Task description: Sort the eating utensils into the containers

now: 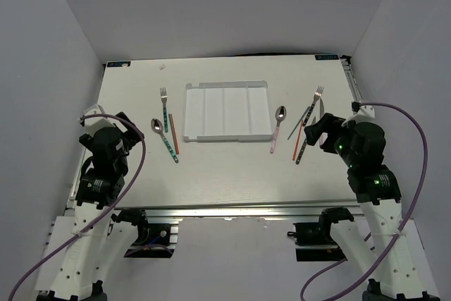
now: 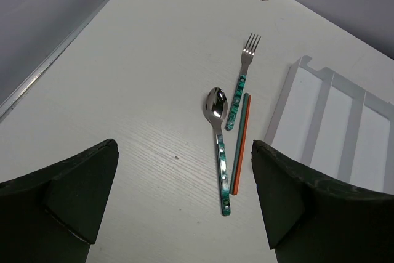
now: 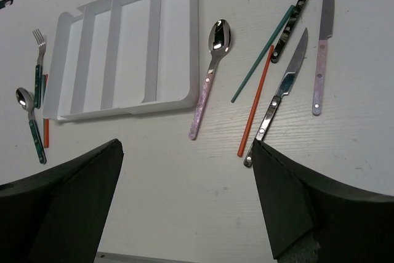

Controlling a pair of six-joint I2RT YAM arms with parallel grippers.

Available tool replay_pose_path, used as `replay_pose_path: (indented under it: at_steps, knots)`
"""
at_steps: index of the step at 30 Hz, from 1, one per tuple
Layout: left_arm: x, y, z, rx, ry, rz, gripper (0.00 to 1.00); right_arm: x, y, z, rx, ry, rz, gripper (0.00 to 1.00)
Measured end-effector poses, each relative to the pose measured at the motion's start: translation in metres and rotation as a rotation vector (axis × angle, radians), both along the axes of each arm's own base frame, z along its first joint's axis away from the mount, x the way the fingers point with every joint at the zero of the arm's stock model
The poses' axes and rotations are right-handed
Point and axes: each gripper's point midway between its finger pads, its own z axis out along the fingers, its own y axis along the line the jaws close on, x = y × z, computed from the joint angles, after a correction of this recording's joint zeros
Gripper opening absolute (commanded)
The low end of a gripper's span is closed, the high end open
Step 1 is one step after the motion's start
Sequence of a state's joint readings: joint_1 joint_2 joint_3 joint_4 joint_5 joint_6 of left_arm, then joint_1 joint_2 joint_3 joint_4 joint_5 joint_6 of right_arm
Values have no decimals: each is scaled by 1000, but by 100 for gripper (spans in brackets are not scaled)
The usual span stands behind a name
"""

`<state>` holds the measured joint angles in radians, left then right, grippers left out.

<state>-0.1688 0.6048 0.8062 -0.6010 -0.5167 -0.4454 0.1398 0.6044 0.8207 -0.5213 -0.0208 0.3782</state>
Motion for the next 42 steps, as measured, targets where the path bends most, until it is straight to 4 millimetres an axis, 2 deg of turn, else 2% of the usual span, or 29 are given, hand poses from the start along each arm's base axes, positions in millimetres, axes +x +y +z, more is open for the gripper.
replay_pose_path:
  at_steps: [9, 13, 17, 20, 23, 26, 27, 29, 33, 38, 42]
  knots:
    - [0, 2, -1, 2, 3, 15, 98, 7, -8, -6, -11, -1, -53, 89]
    - [4, 2, -7, 7, 31, 15, 98, 14, -8, -25, -14, 41, -60, 89]
    - [9, -1, -15, 9, 67, 3, 98, 41, -8, -59, -82, 213, -55, 89]
    - [11, -7, -21, 3, 82, -26, 98, 77, -14, -79, -167, 352, -81, 89]
    - [13, -11, -26, -2, 100, -49, 98, 109, -21, -97, -233, 439, -101, 81]
    - [16, -15, -31, -4, 120, -66, 98, 129, -36, -117, -253, 517, -125, 72]
    - [16, -16, -32, -4, 124, -71, 98, 133, -44, -125, -255, 541, -136, 64]
    - [17, -19, -33, -5, 129, -80, 98, 139, -60, -142, -251, 595, -156, 58]
    - [17, -23, -34, -6, 133, -98, 98, 139, -87, -177, -254, 700, -189, 56]
    - [20, -29, -39, -7, 151, -129, 98, 135, -89, -202, -273, 769, -167, 51]
    - [21, -31, -39, -8, 153, -141, 98, 135, -90, -218, -283, 810, -155, 51]
